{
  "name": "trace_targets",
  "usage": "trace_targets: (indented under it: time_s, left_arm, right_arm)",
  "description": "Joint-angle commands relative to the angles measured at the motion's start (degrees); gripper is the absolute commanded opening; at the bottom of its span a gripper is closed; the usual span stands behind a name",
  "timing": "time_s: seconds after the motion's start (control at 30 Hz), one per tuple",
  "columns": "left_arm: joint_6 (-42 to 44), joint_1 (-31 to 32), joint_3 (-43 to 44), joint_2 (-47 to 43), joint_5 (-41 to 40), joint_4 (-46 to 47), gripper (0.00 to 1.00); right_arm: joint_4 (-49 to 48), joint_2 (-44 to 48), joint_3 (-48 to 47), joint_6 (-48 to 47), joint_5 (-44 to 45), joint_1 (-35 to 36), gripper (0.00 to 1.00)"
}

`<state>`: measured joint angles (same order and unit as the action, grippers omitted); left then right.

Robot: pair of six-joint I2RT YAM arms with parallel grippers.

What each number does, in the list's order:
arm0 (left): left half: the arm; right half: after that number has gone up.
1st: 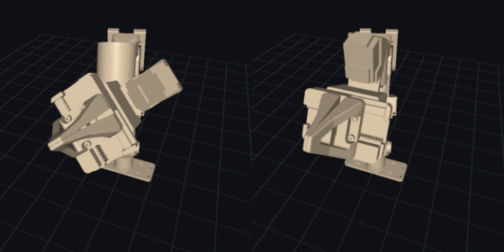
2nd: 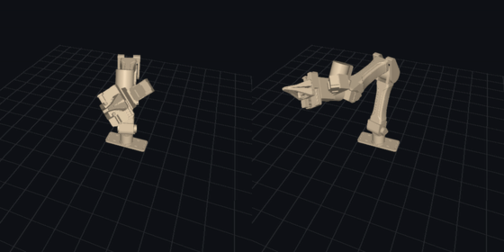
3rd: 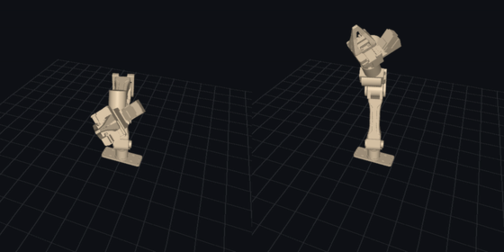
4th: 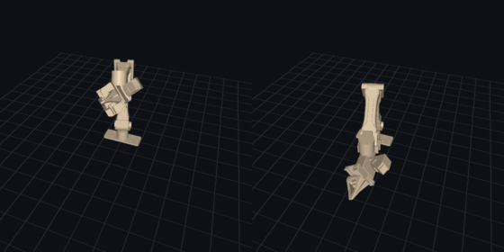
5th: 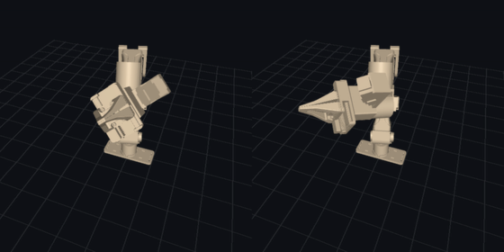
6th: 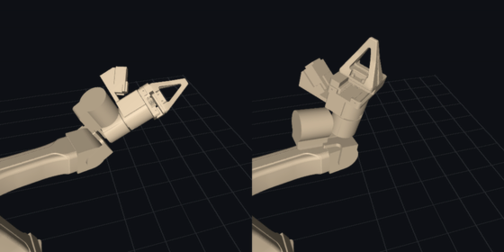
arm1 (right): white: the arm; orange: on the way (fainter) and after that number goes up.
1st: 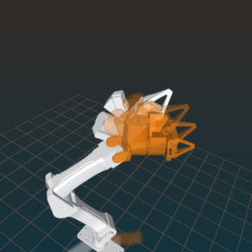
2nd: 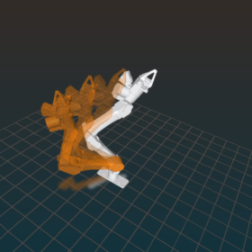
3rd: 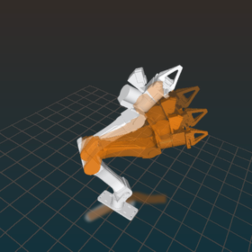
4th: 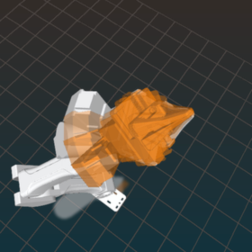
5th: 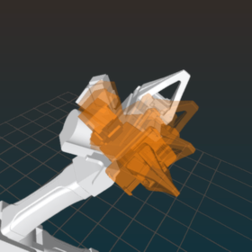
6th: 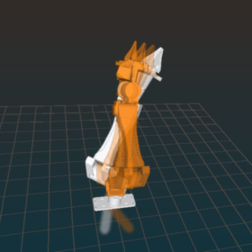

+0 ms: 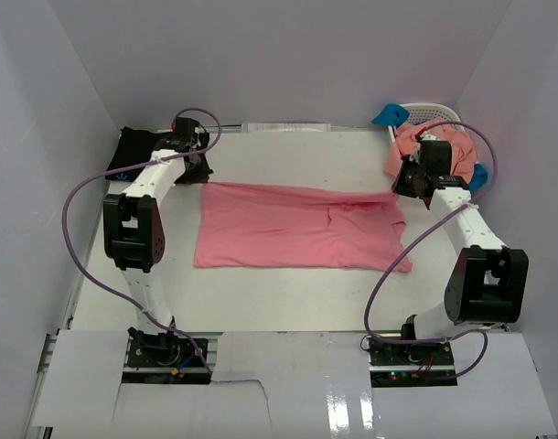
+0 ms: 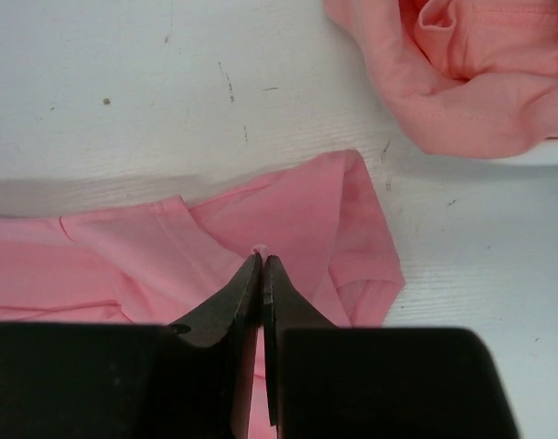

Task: Fold and stack the t-shirts
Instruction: Fold the other side of the tshirt into a rectangle

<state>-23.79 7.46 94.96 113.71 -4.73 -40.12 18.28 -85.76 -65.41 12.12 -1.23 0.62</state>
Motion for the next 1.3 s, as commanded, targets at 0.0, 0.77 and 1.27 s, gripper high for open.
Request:
trace_targets:
  time_s: [0.0, 0.77, 1.27]
  left_arm:
    - [0.5, 0.2, -1.5, -4.2, 1.1, 0.9, 0.00]
    - [0.6, 1.2, -10.7, -12.5, 1.0, 1.9, 0.00]
    - [-2.2, 2.7, -20.8, -17.4, 0.9, 2.5, 0.00]
  right_arm:
    - [0.0, 2.8, 0.6, 0.7, 0.9, -1.8, 0.08]
    - [4.1, 8.2, 8.4, 1.0, -0.1, -2.7, 0.08]
    - [8.0, 9.7, 13.8, 2.2, 1.1, -2.7, 0.08]
